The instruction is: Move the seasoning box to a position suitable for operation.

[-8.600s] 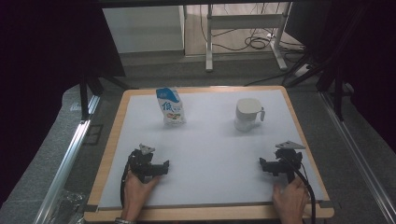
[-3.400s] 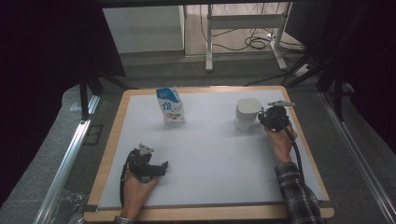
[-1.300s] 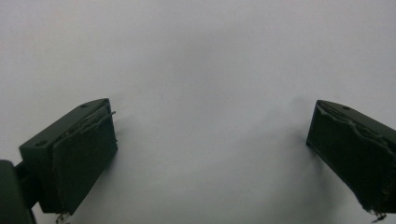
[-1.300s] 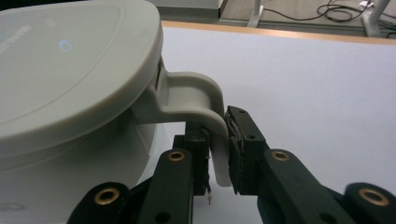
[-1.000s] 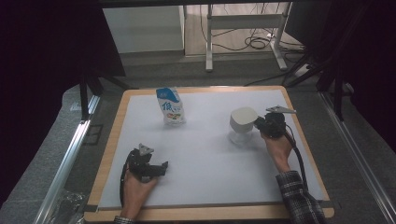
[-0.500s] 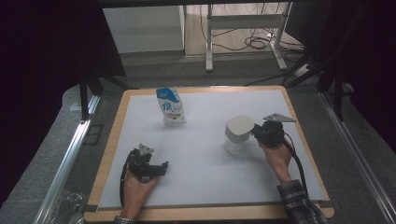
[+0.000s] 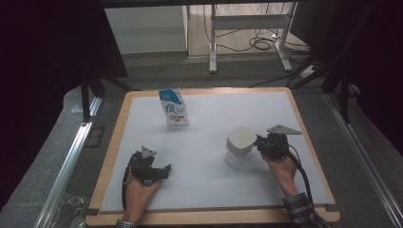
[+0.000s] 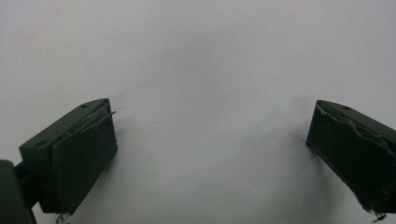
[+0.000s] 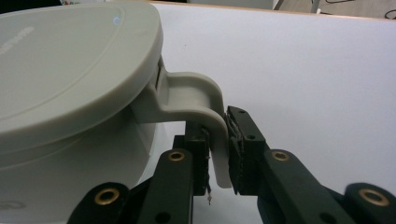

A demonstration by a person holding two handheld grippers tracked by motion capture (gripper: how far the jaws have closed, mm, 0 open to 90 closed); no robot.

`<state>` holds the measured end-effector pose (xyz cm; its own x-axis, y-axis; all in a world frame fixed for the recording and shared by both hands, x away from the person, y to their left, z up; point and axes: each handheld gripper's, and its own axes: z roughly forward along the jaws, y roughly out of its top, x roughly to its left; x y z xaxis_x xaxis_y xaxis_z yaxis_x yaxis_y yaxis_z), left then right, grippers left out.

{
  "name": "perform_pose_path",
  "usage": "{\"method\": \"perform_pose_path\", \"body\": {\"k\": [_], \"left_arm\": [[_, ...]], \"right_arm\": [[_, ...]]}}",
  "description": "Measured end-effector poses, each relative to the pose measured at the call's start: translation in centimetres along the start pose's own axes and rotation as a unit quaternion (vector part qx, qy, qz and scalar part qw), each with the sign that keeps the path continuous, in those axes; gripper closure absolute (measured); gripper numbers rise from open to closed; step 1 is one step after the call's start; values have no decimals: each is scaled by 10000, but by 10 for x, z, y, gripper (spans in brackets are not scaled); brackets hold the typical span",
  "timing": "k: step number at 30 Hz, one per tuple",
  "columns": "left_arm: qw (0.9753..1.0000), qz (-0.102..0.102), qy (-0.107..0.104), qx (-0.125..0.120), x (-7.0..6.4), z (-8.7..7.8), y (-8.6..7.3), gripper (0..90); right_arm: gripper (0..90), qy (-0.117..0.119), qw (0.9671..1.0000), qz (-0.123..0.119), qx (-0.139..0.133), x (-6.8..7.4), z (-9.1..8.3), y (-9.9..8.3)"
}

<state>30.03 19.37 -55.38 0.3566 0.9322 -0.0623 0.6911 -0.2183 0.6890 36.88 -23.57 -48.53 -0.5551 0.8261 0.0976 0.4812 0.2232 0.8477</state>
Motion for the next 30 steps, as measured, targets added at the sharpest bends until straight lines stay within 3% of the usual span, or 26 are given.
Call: {"method": "perform_pose_path", "body": {"k": [14, 25, 30], "left_arm": [[10000, 8, 8, 1, 0, 0, 0, 12], [10000, 8, -18, 43, 0, 0, 1, 10], [9999, 76, -73, 59, 2, -1, 0, 9]], "right_arm": [[788, -41, 10000, -64, 32, 0, -2, -18], [764, 89, 9999, -108, -6, -2, -5, -22], [707, 167, 9998, -109, 34, -2, -7, -22]]}}
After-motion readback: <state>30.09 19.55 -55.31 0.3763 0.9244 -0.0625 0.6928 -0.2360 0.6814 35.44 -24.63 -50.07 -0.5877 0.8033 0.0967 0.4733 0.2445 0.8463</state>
